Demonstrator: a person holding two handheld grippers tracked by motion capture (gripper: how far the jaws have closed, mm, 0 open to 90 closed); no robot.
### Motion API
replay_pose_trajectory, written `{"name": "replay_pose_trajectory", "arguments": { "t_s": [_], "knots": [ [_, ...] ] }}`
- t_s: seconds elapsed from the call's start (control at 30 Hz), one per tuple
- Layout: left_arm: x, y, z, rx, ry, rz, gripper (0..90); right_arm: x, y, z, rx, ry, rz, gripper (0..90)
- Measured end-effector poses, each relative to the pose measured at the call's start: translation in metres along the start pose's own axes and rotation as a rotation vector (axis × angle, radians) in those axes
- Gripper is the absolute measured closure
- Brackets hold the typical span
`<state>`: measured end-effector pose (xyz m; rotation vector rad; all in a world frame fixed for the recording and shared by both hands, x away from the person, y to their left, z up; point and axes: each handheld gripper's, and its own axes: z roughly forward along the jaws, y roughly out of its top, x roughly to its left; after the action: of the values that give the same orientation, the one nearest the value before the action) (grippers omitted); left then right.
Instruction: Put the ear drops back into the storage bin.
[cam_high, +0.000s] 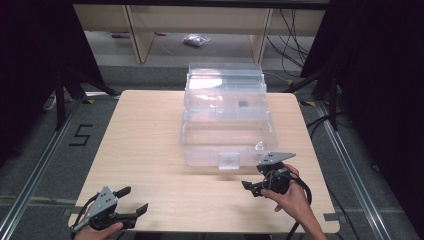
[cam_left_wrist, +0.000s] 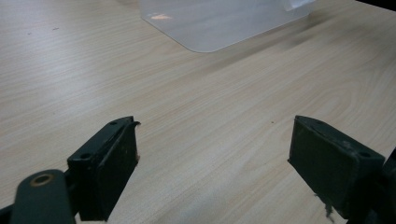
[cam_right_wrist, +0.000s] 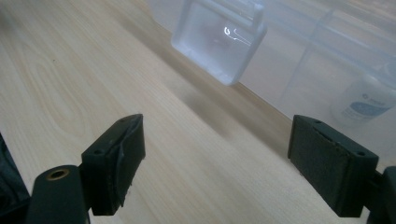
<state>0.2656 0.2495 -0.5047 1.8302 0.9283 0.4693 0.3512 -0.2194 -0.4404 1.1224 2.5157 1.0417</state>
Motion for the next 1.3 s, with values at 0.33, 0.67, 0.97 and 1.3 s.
{"name": "replay_pose_trajectory", "arguments": {
  "t_s": [0.33,0.67,0.97,1.3],
  "knots": [
    [-0.001,0.000,0.001,-0.014,0.000,-0.015,14.7,0.003,-0.012,0.006,-0.008,0.012,-0.001,19.5],
    [0.000,0.000,0.001,-0.005,-0.002,-0.004,14.8,0.004,-0.028,0.010,-0.036,0.000,0.007,19.7],
    [0.000,0.000,0.000,0.002,-0.004,-0.001,14.7,0.007,-0.037,0.008,-0.012,-0.051,0.014,20.3],
    [-0.001,0.000,0.001,-0.012,-0.001,-0.012,14.8,0.009,-0.048,0.003,-0.011,-0.064,0.013,20.2]
  ]
}}
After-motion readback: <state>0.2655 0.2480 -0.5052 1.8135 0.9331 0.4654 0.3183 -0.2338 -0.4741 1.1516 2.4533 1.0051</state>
